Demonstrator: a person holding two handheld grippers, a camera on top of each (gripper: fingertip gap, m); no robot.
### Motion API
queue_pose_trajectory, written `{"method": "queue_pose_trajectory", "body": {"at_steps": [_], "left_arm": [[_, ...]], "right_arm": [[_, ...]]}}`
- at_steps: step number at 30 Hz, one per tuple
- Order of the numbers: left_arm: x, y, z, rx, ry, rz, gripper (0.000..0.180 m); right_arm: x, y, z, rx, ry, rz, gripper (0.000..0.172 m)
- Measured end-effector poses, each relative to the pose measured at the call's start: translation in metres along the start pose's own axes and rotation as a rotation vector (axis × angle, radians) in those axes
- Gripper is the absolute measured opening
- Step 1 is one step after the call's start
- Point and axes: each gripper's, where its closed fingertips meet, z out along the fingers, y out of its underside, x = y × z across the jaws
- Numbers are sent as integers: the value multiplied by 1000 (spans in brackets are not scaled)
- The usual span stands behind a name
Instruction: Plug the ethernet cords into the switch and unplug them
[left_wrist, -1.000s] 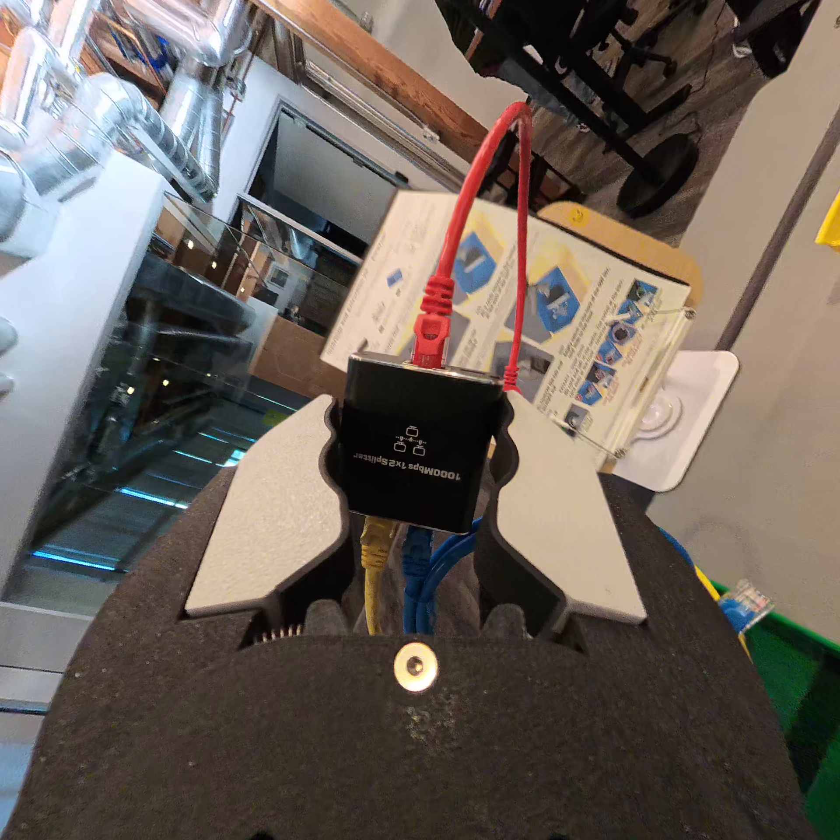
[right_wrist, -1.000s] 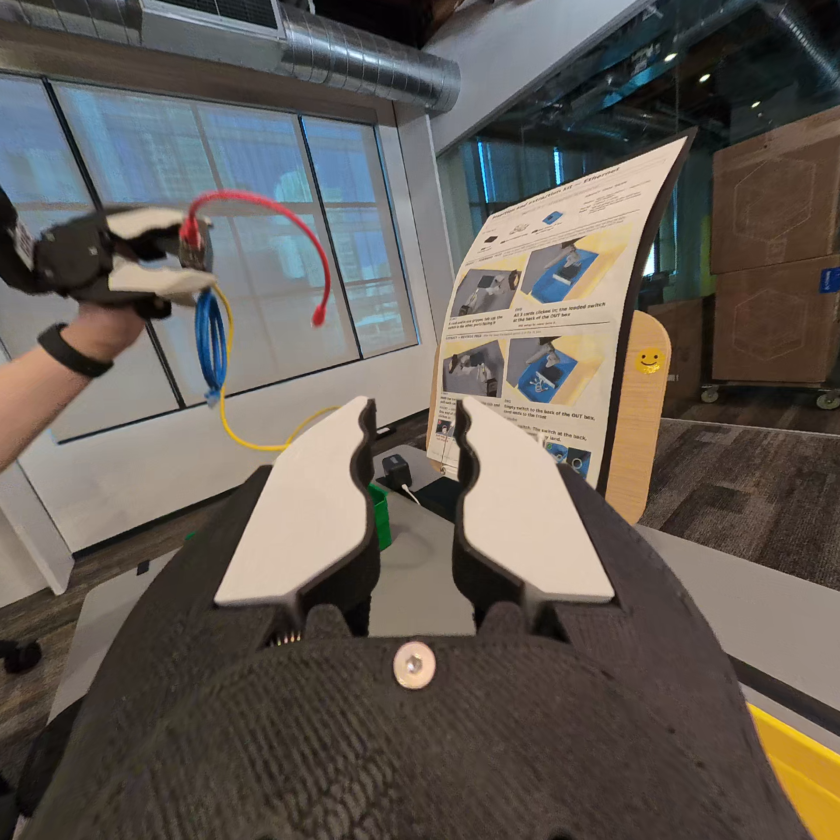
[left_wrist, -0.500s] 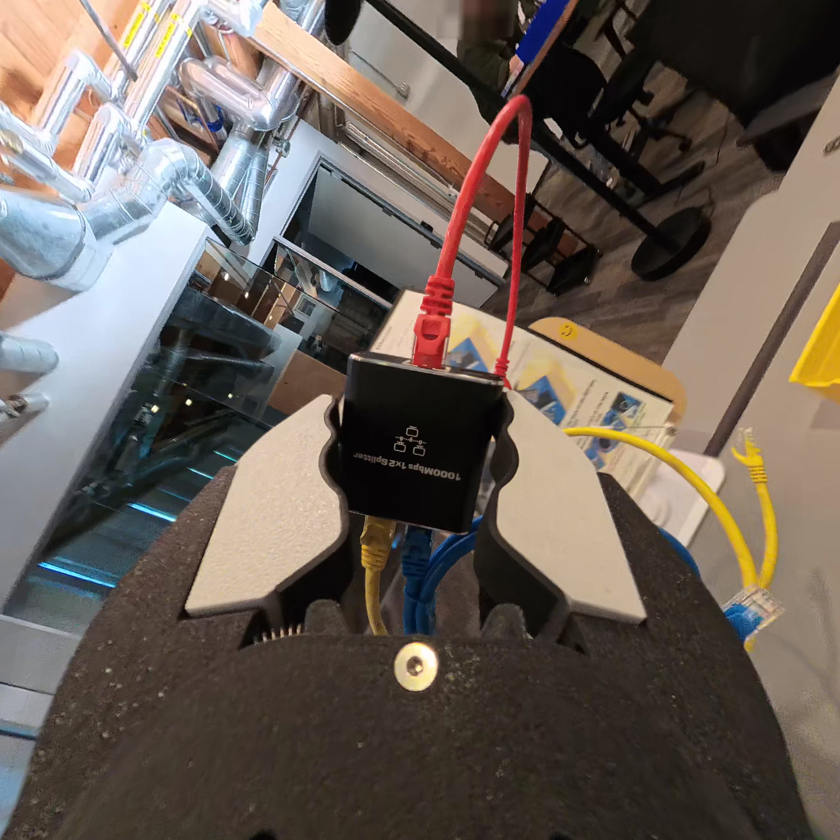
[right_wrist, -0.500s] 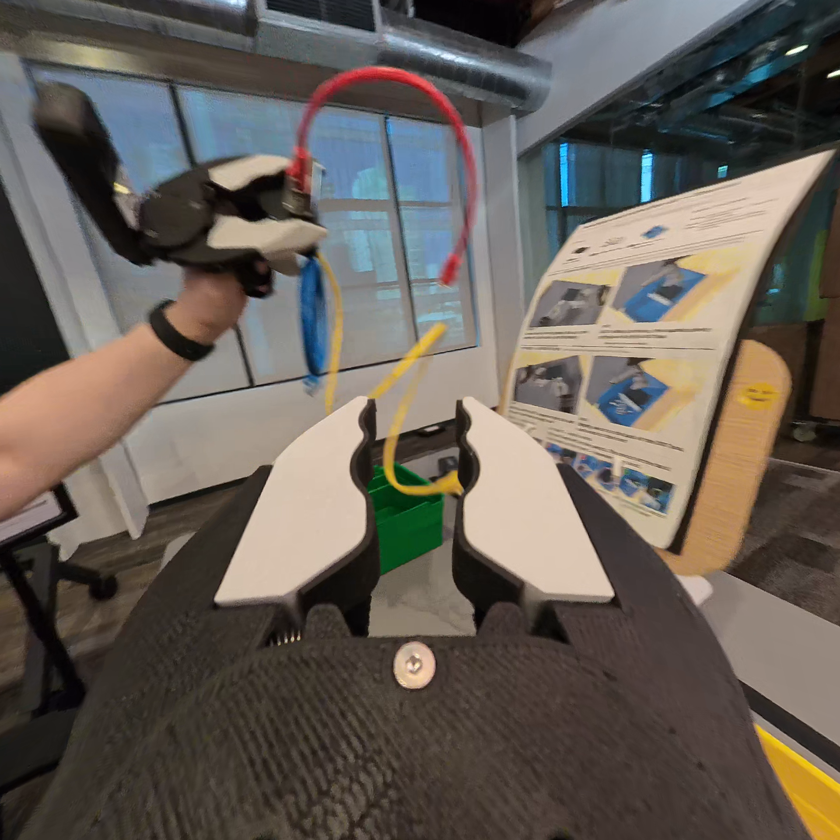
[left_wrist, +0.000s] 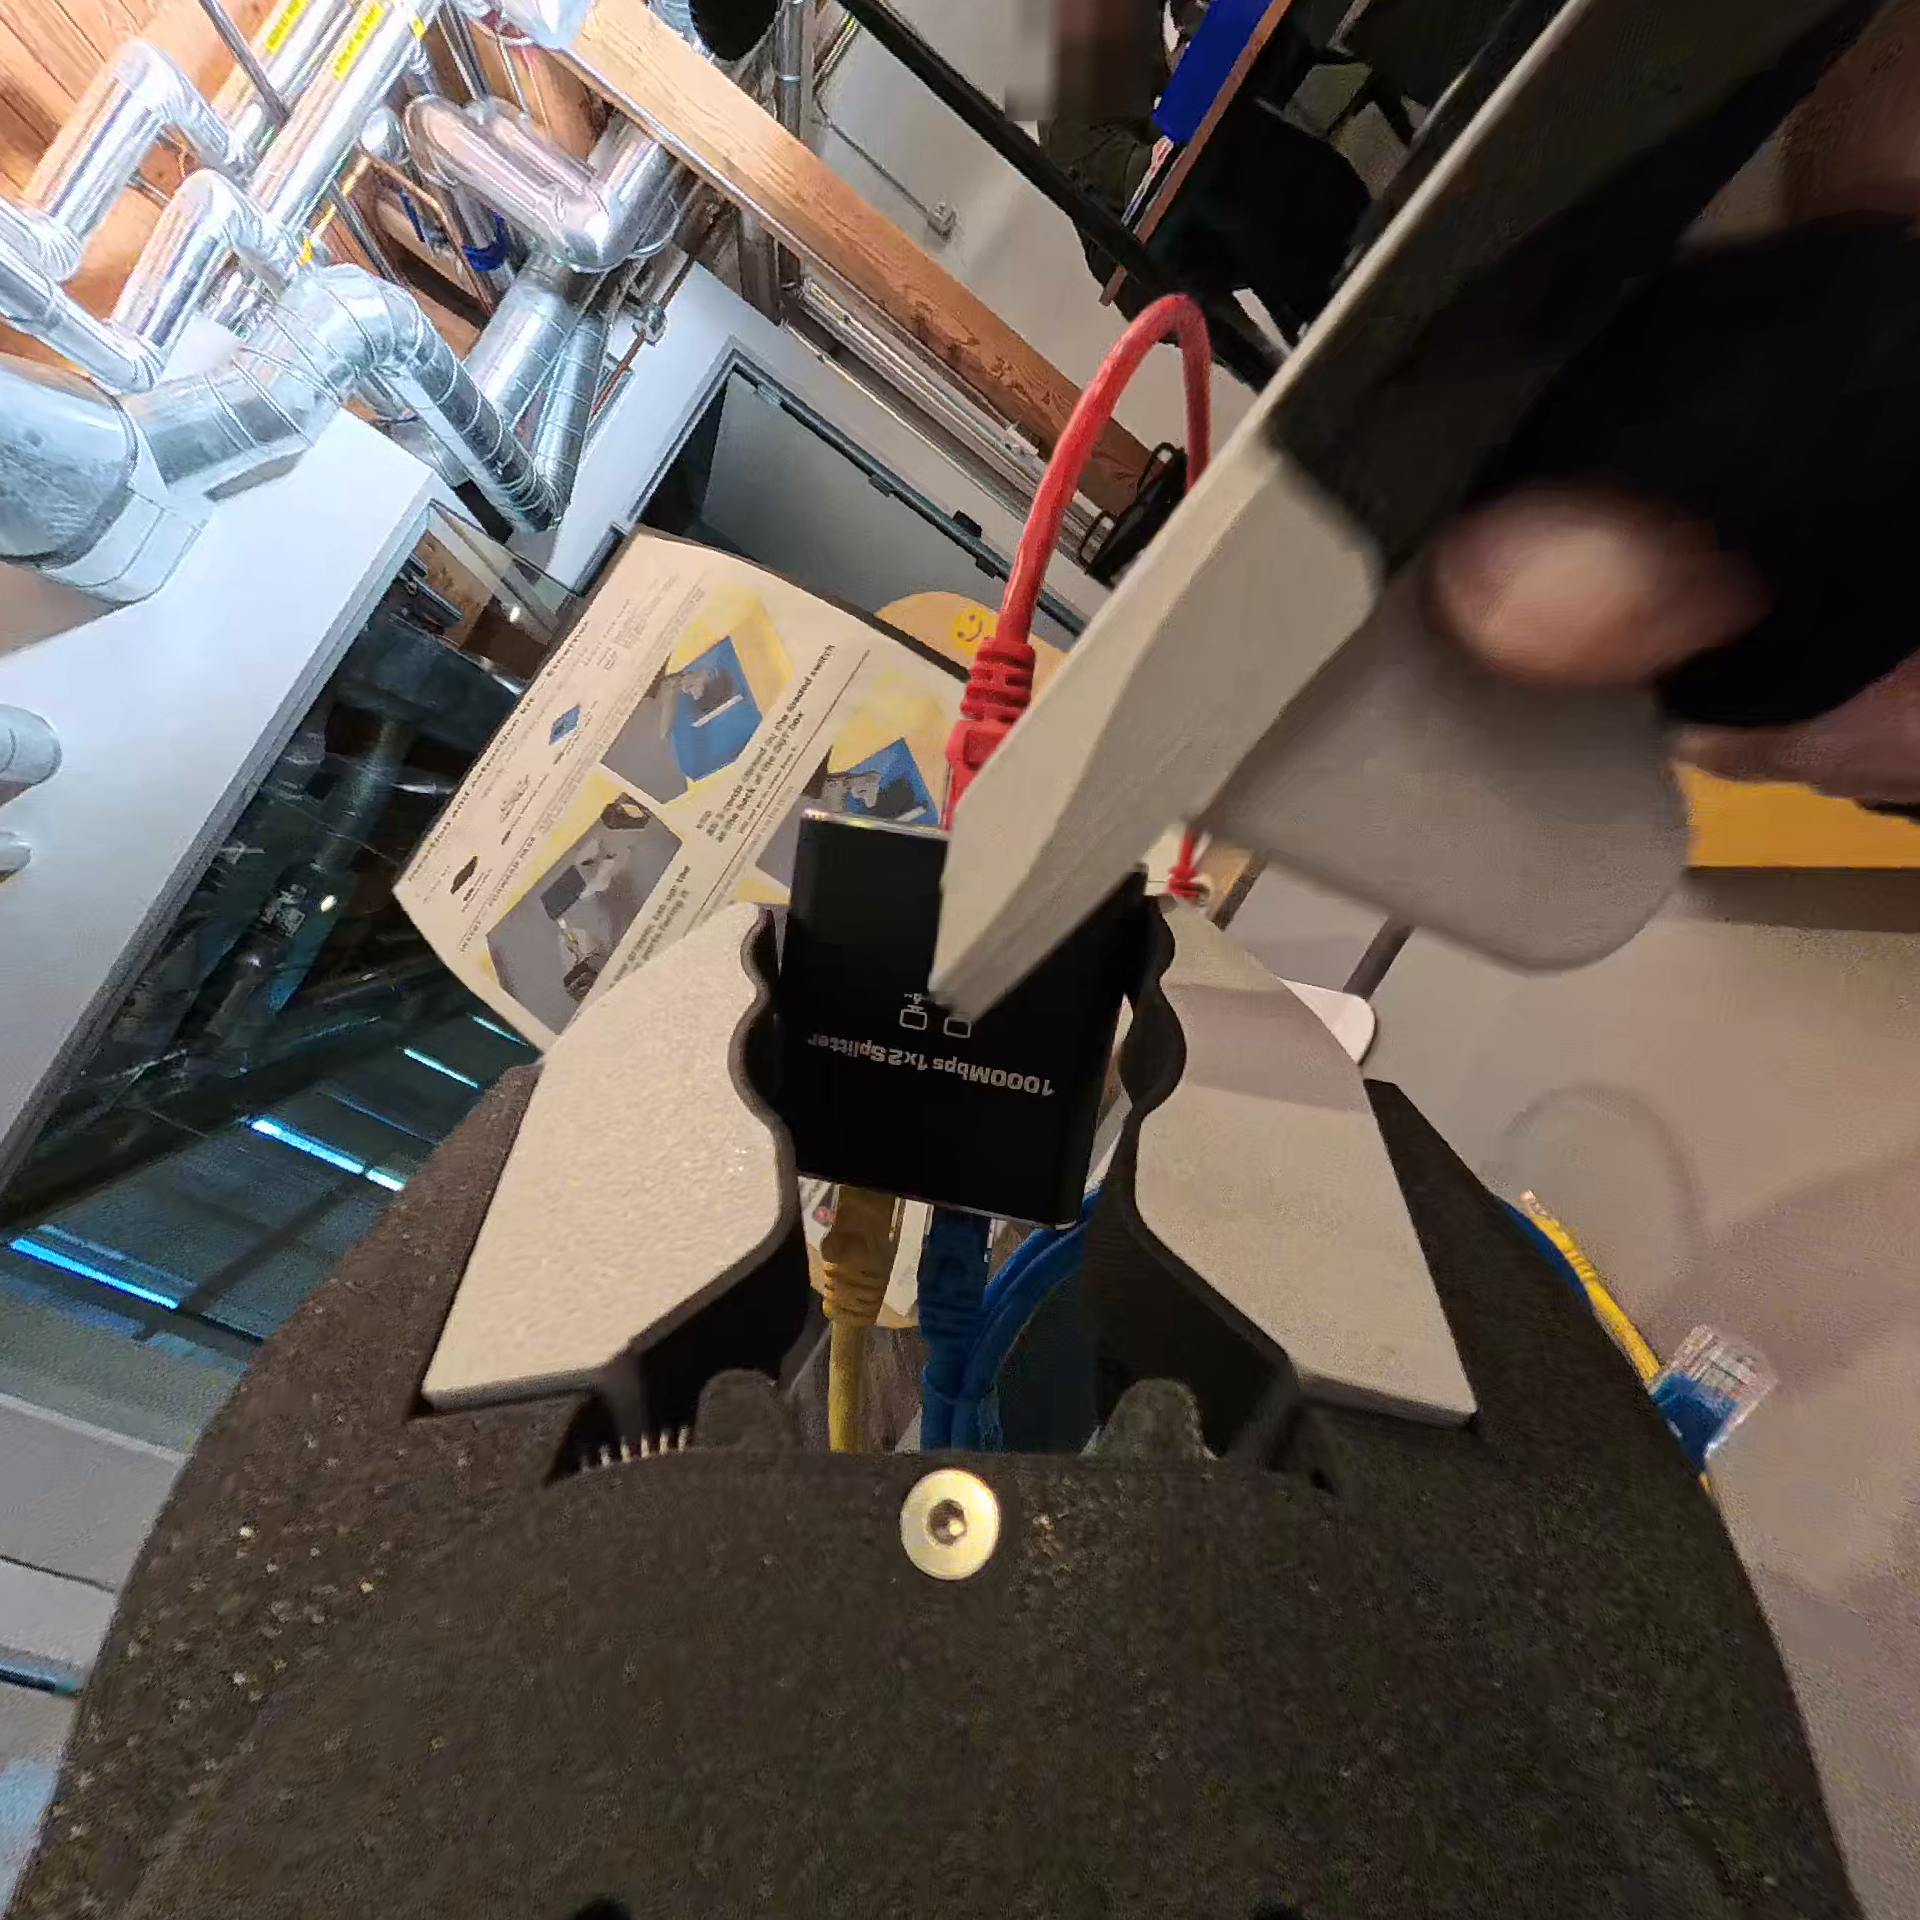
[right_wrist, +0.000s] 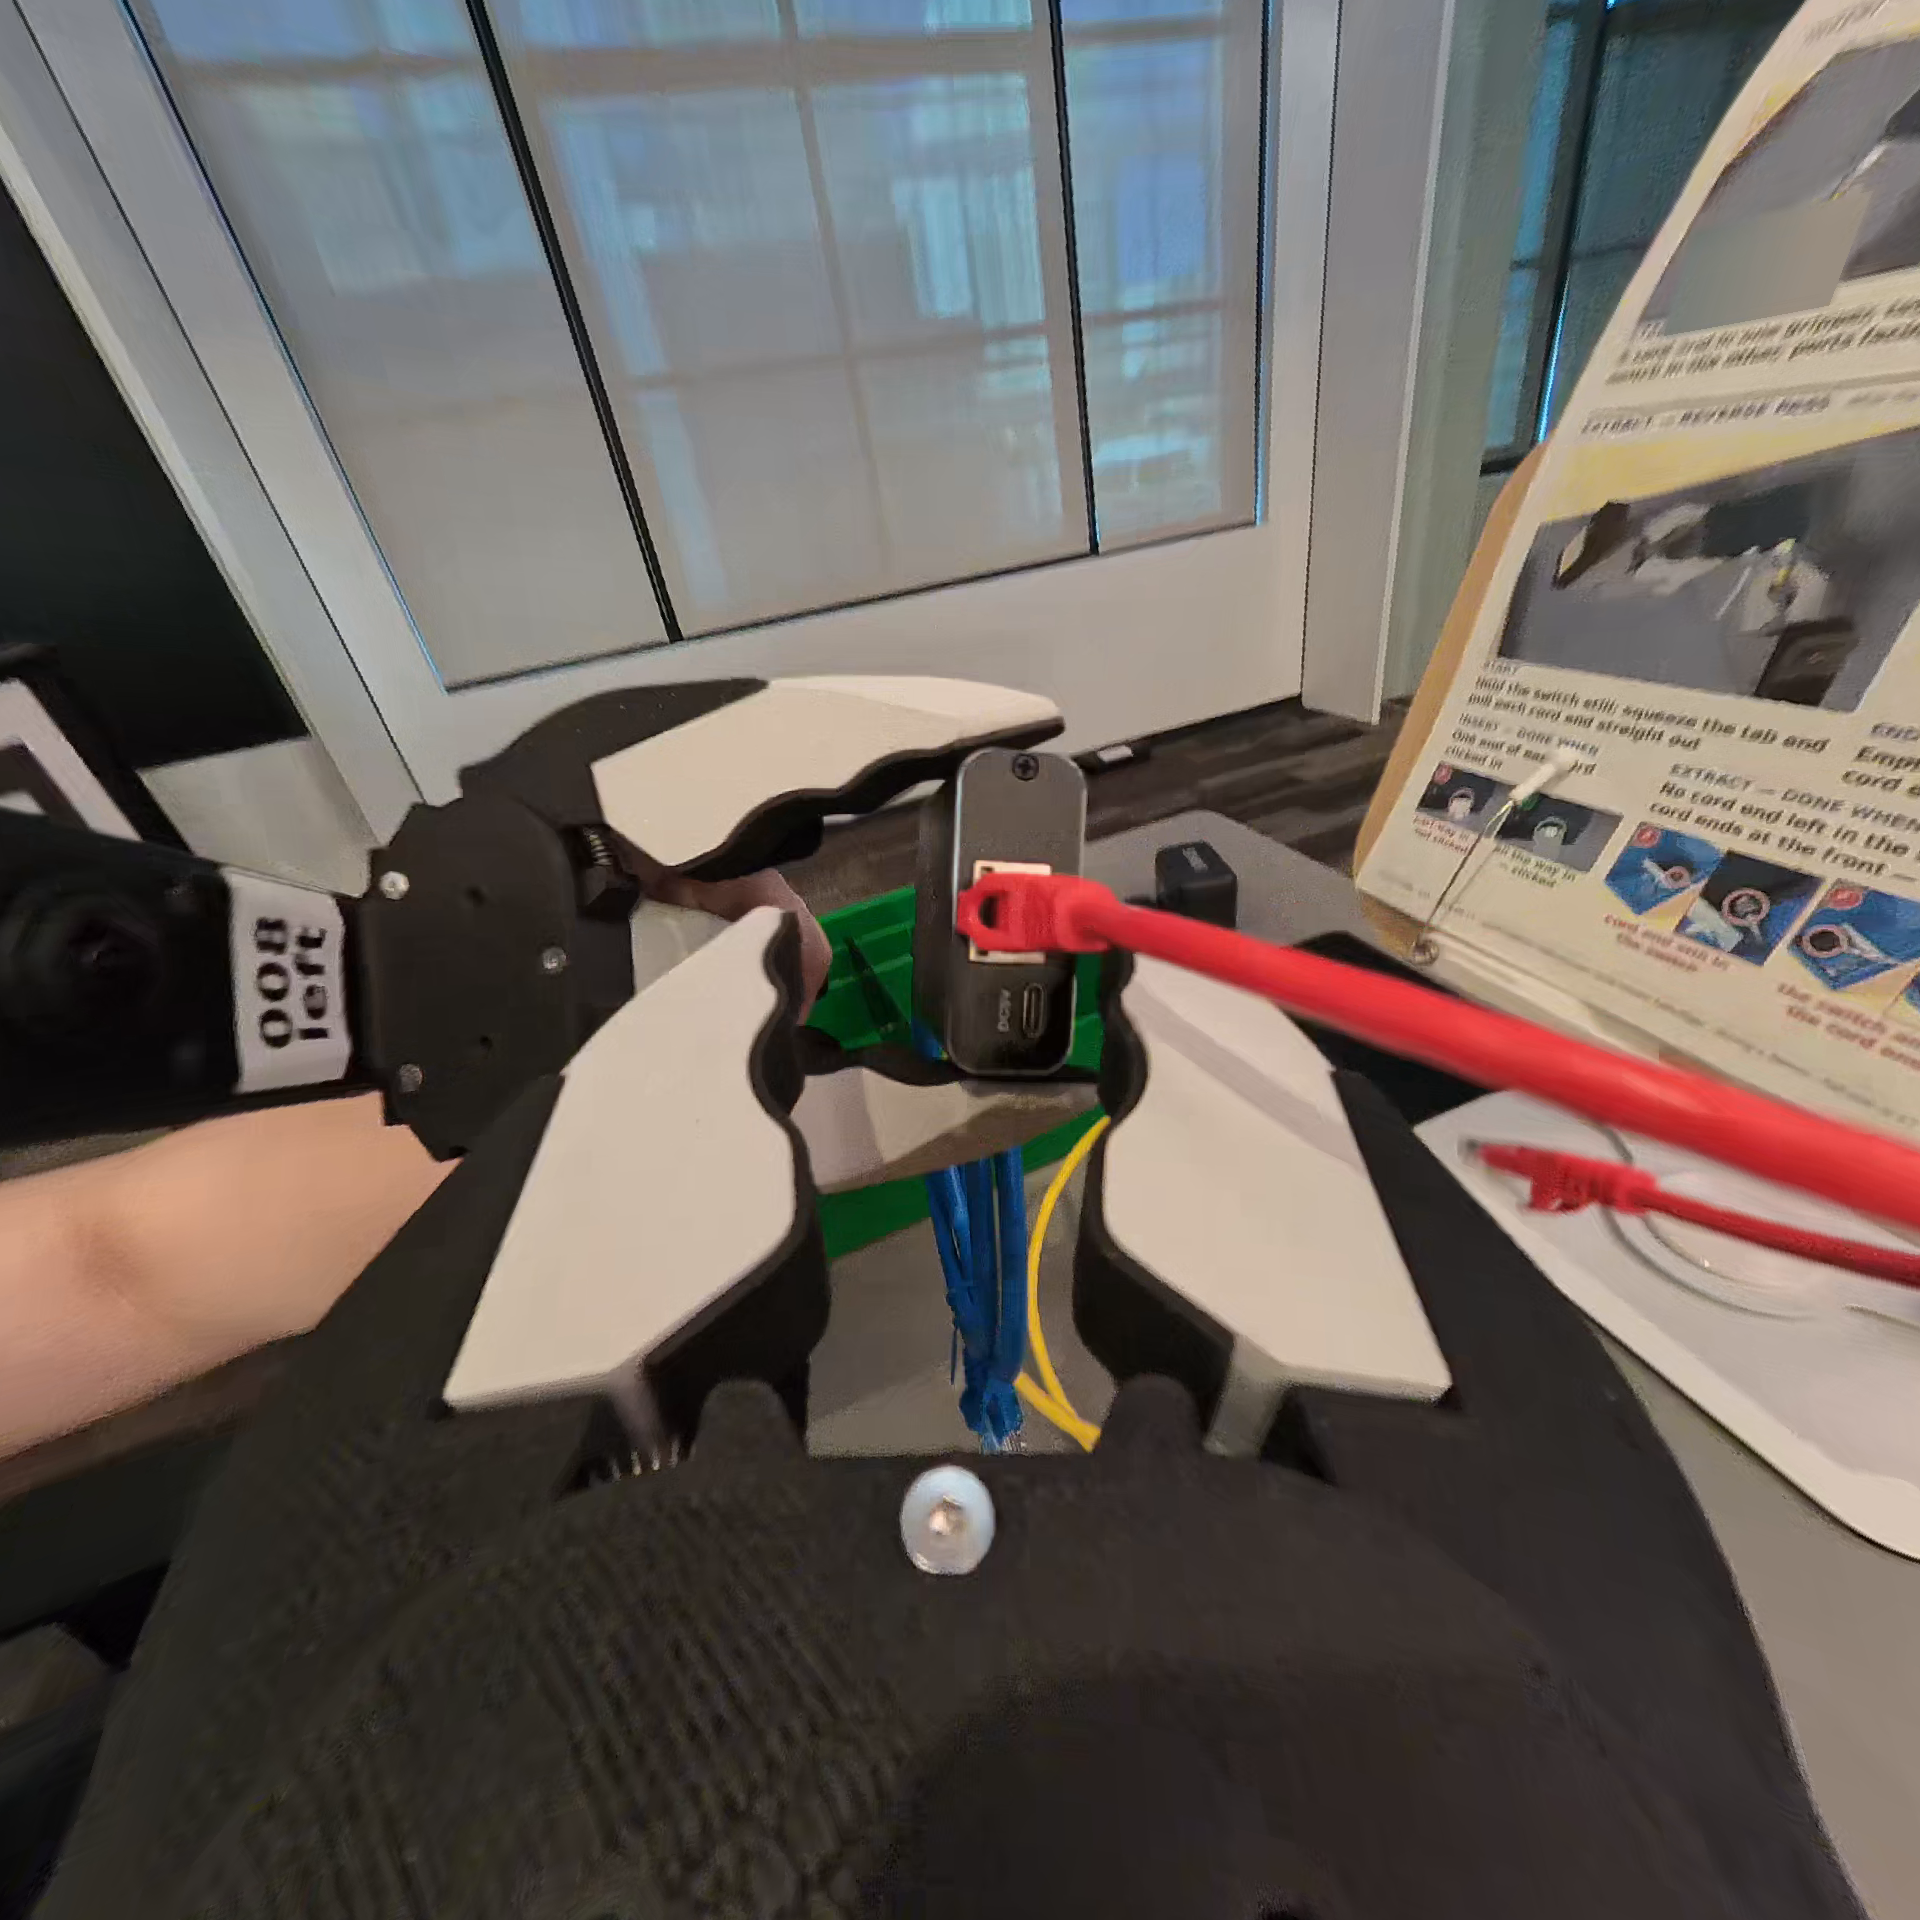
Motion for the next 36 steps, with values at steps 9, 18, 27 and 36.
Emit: {"method": "queue_pose_trajectory", "body": {"at_steps": [9,18,27,36], "left_arm": [[38,25,-14,6,138,2,68],[45,39,-54,87,529,-210,58],[80,41,-50,103,596,22,25],[84,53,-64,124,685,-106,25]], "right_arm": [[24,45,12,-229,86,-124,26],[-23,57,-4,-277,-143,-753,26],[-23,77,-10,-388,-134,-1020,26],[-21,90,-4,-422,-202,-838,26]]}}
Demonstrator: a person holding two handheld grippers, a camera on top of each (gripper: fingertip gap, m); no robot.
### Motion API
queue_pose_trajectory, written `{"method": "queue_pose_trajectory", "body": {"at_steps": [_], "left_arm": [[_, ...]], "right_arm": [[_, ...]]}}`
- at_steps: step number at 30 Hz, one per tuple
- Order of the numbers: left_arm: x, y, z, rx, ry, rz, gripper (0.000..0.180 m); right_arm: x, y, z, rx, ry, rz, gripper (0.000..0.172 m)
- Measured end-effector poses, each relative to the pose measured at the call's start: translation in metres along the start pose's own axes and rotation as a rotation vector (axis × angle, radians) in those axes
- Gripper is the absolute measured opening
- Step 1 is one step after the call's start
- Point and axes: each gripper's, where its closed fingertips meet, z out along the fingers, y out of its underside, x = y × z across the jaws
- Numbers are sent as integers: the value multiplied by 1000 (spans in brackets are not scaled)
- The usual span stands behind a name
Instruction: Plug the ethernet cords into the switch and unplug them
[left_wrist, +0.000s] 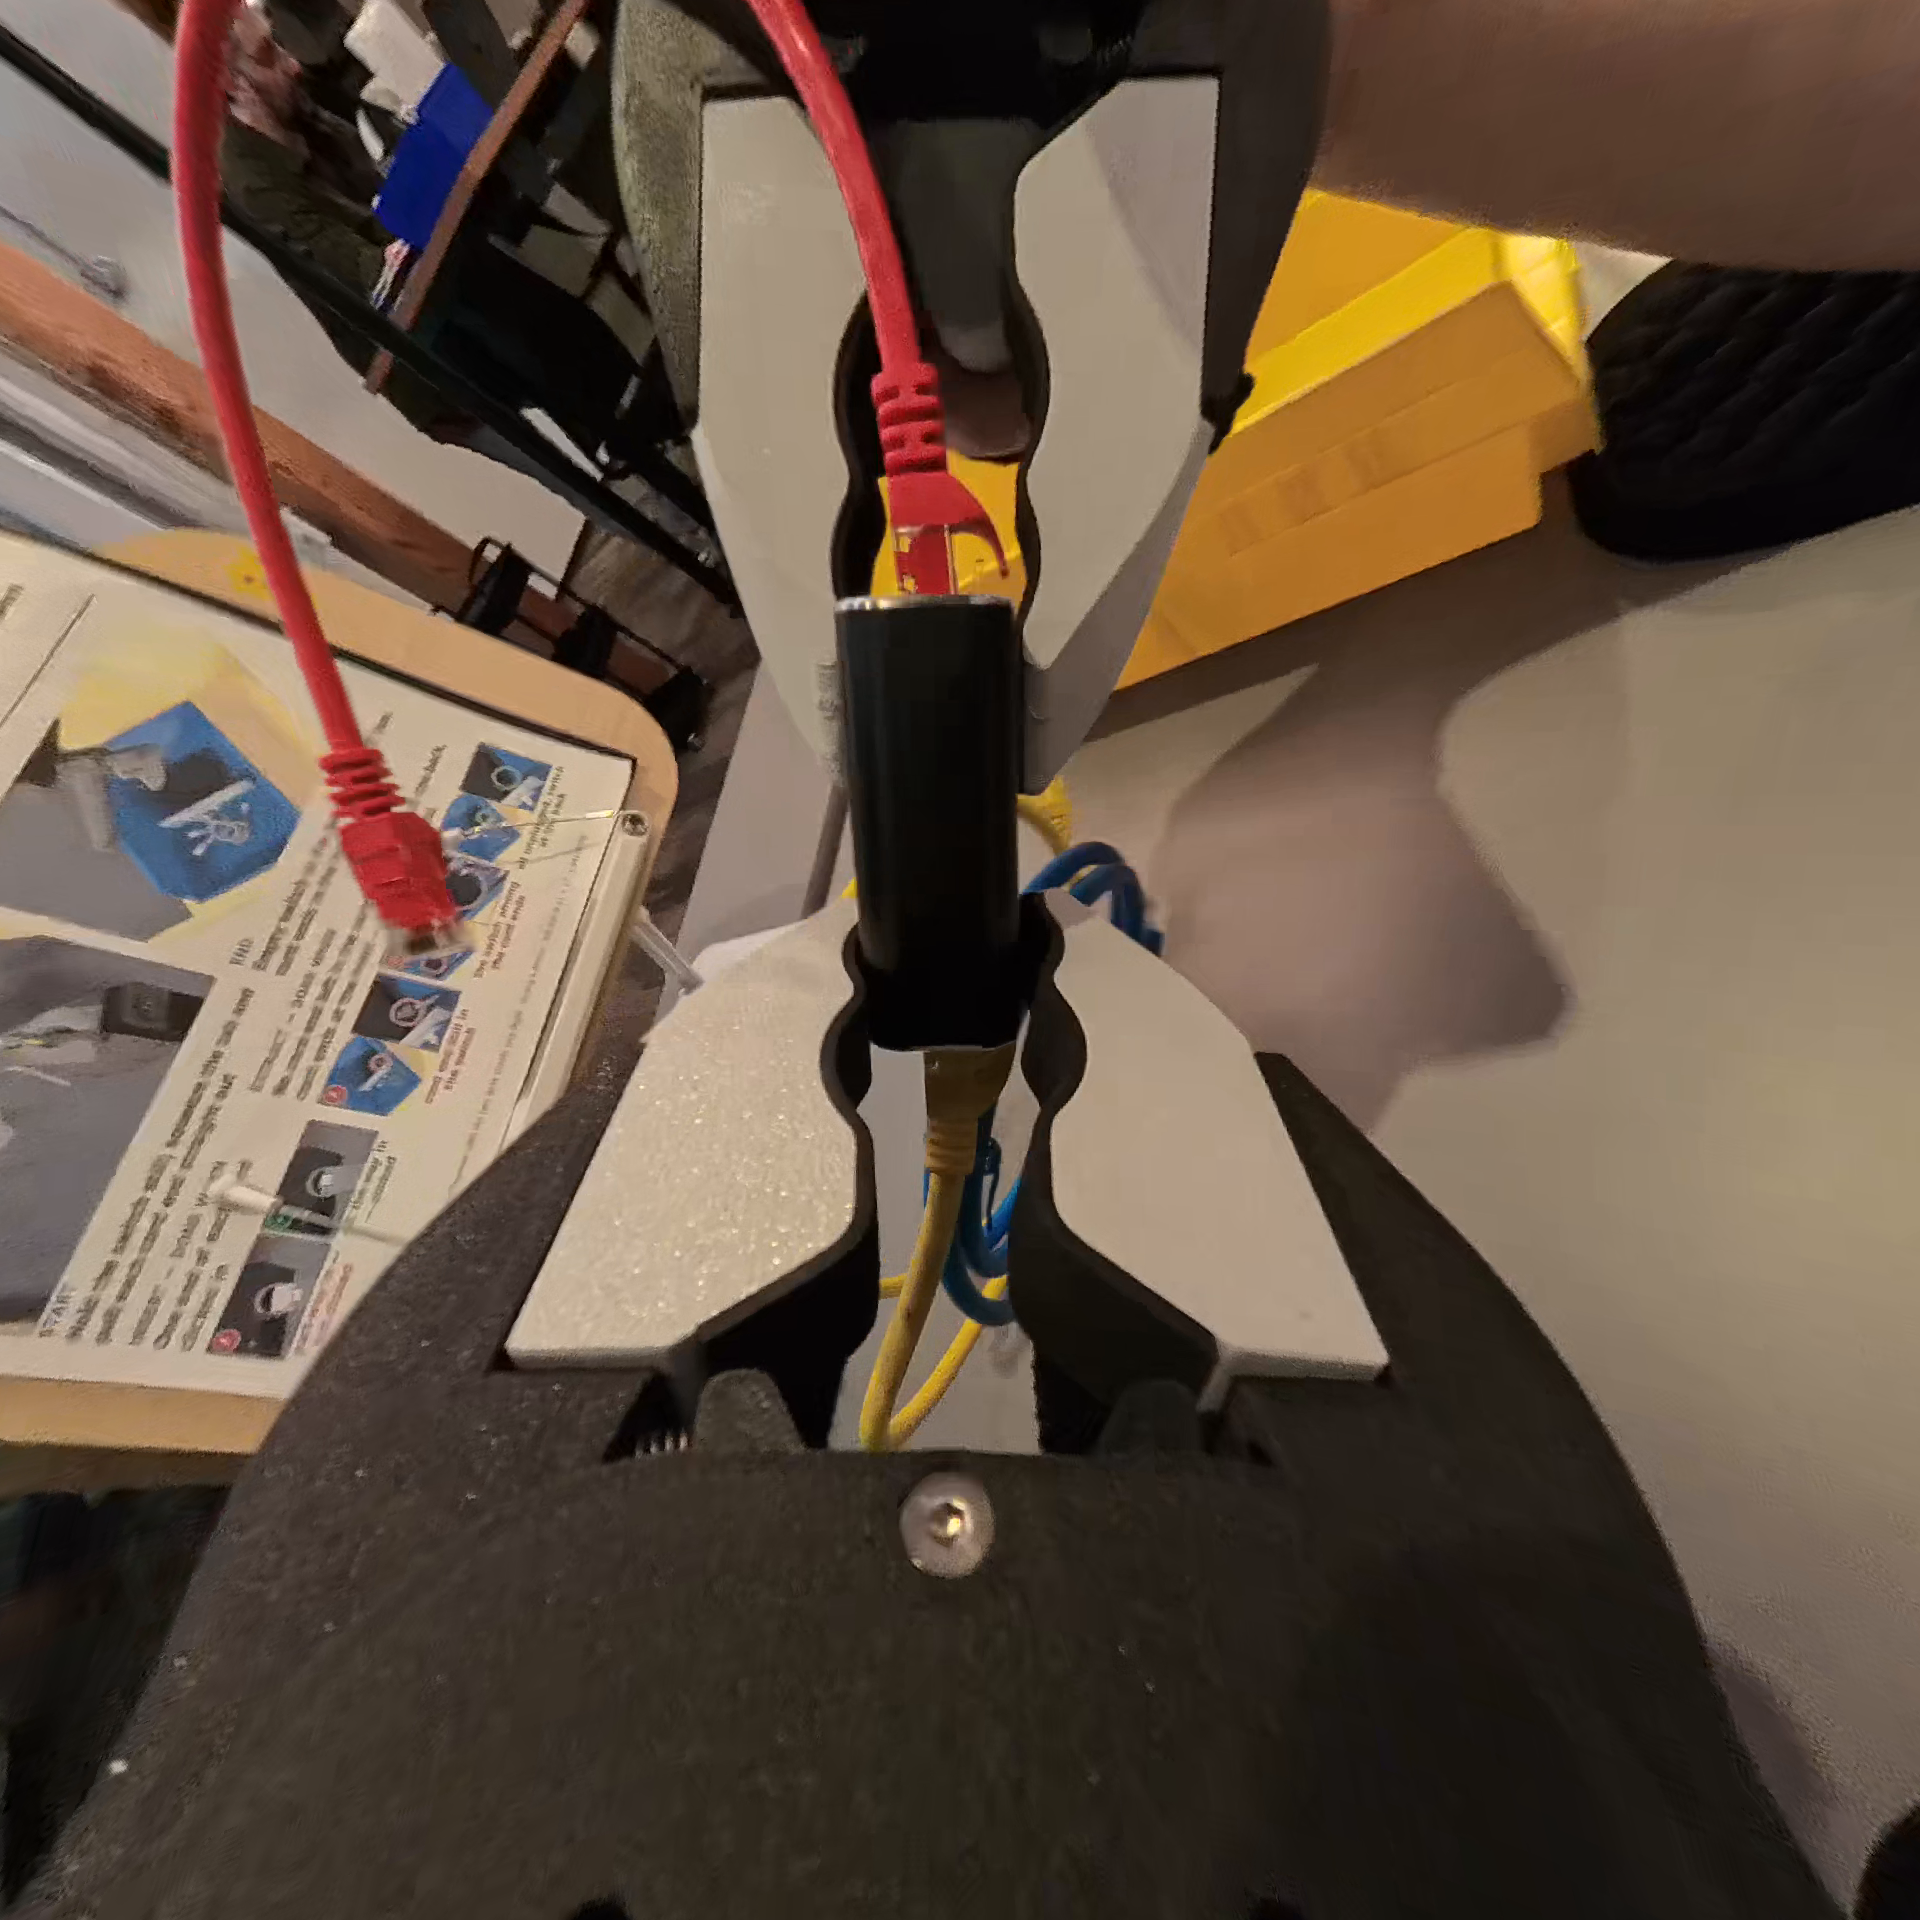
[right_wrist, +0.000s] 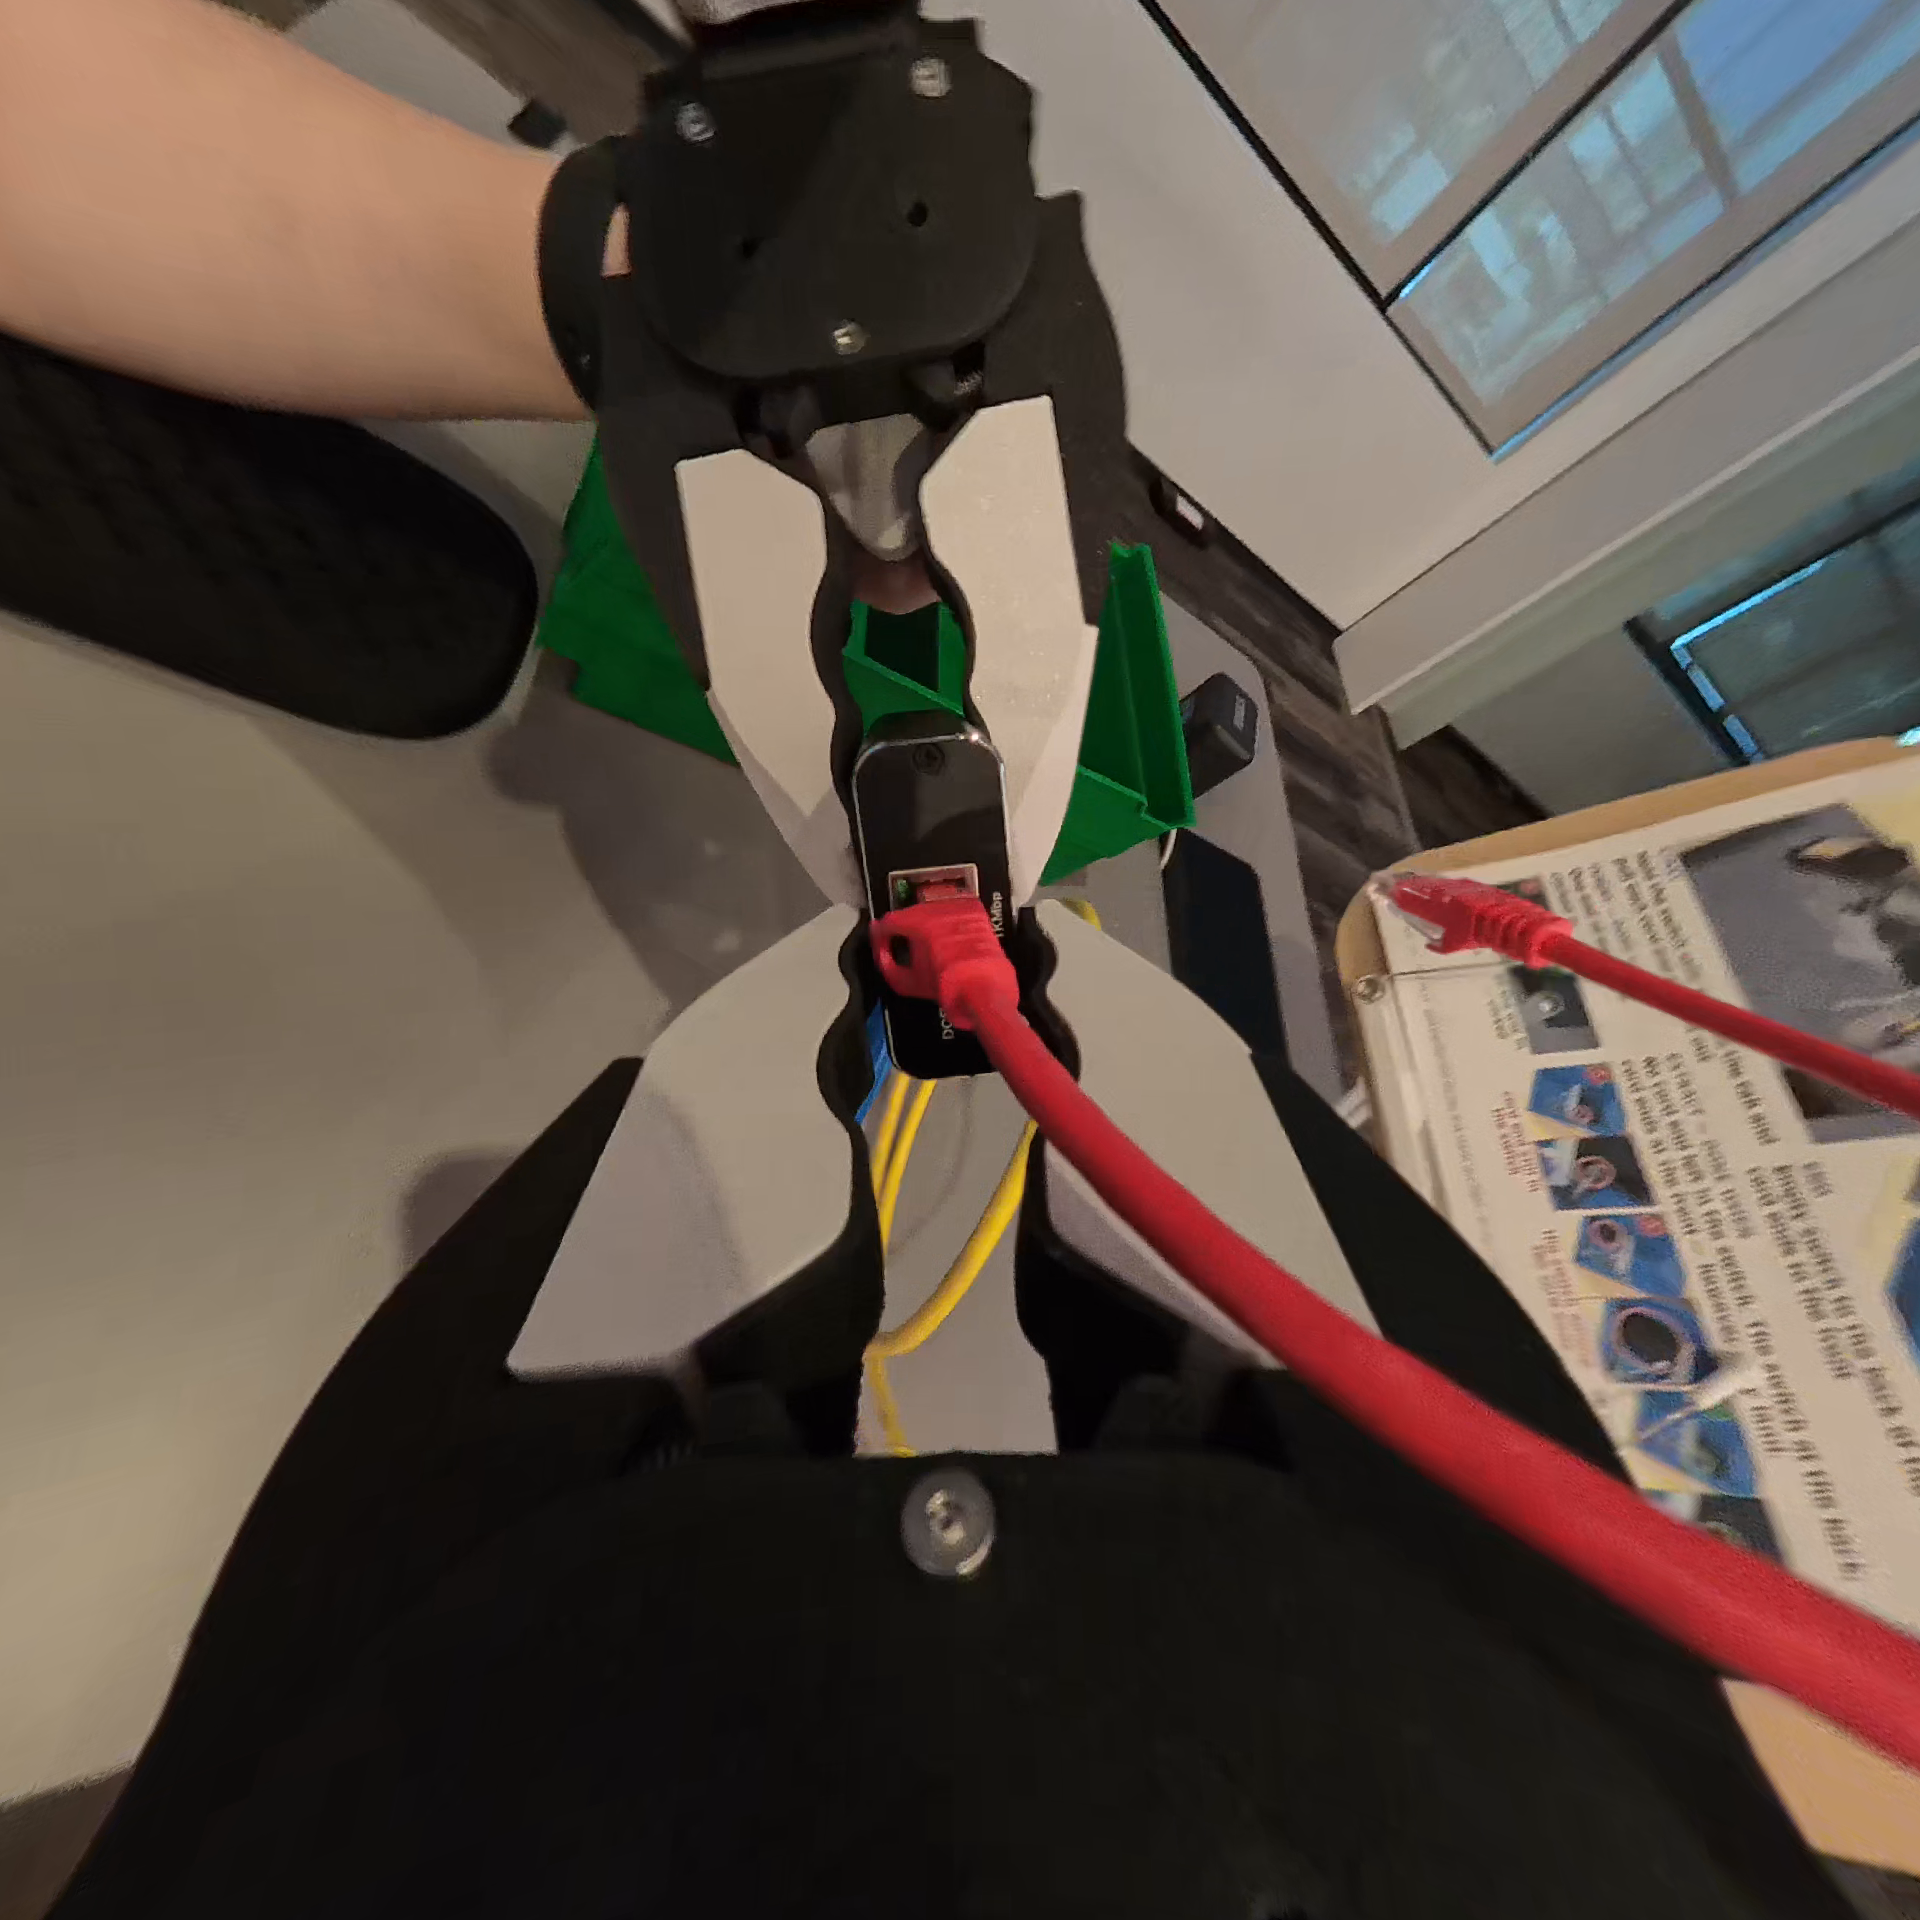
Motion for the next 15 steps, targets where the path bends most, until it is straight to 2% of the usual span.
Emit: {"method": "queue_pose_trajectory", "body": {"at_steps": [3,6,10,13,15], "left_arm": [[-18,4,-4,-15,-134,8,39],[-40,-2,-15,9,-342,63,56],[-64,-1,-24,-74,-569,79,80],[-62,-1,-15,-147,-650,124,76],[-56,0,-2,-210,-656,177,65]], "right_arm": [[15,-1,4,63,28,183,26],[31,-5,2,170,17,468,25],[55,-3,5,264,95,880,25],[59,2,6,322,130,1066,24],[61,8,8,294,185,1080,25]]}}
